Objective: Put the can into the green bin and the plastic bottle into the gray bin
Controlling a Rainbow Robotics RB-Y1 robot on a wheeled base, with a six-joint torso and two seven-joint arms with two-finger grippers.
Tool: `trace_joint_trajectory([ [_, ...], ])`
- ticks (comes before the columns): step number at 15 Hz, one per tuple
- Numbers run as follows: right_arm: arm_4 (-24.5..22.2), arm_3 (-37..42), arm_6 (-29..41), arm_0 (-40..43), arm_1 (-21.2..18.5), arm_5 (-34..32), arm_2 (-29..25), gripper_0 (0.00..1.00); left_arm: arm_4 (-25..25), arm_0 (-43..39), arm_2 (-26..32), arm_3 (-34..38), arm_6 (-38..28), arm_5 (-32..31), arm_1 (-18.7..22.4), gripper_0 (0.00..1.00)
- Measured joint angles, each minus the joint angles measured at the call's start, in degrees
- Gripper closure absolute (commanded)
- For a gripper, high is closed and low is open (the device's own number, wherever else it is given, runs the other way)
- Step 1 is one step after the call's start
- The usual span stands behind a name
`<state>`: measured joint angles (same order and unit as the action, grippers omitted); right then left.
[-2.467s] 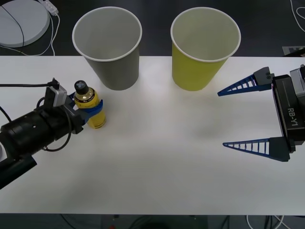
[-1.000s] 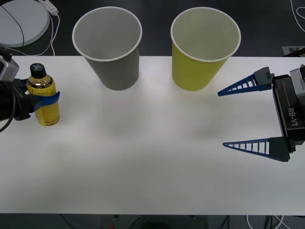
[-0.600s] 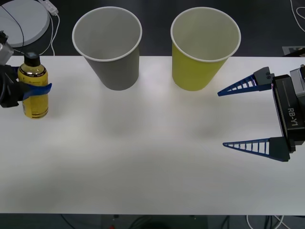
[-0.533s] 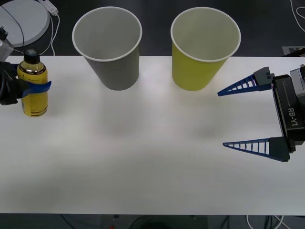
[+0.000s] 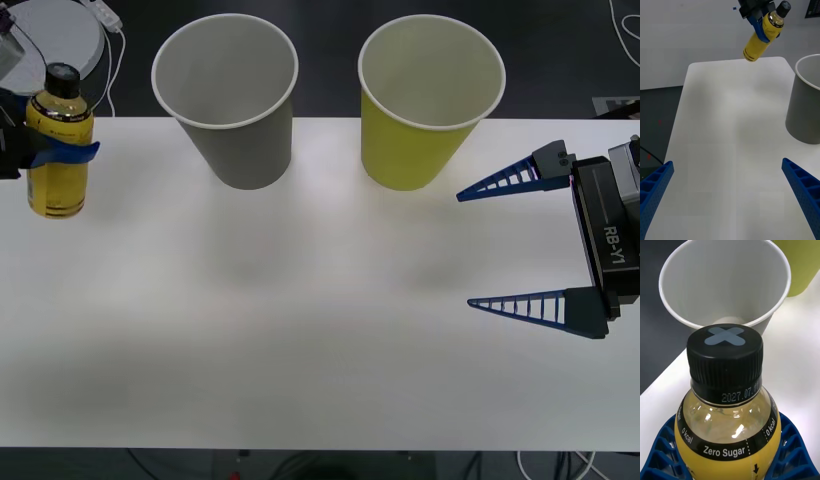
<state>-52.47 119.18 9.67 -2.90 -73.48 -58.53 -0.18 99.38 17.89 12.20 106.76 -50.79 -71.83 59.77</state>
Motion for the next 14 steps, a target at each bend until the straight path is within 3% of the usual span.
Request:
trace_joint_trajectory([
  [4, 0.00, 0.00, 0.00, 0.00, 0.00, 0.00, 0.00, 0.00, 0.28, 7.37, -1.99, -4.37, 0.26, -4.81, 0.00, 1.00],
  [11, 0.00, 0.00, 0.00, 0.00, 0.00, 0.00, 0.00, 0.00, 1.93, 19.43, -11.43, -11.89, 0.61, -5.89, 0.00, 1.00],
  [14, 0.00, 0.00, 0.00, 0.00, 0.00, 0.00, 0.00, 0.00, 4.91, 24.98, -14.30, -12.87, -0.19, -10.90, 0.00, 1.00],
])
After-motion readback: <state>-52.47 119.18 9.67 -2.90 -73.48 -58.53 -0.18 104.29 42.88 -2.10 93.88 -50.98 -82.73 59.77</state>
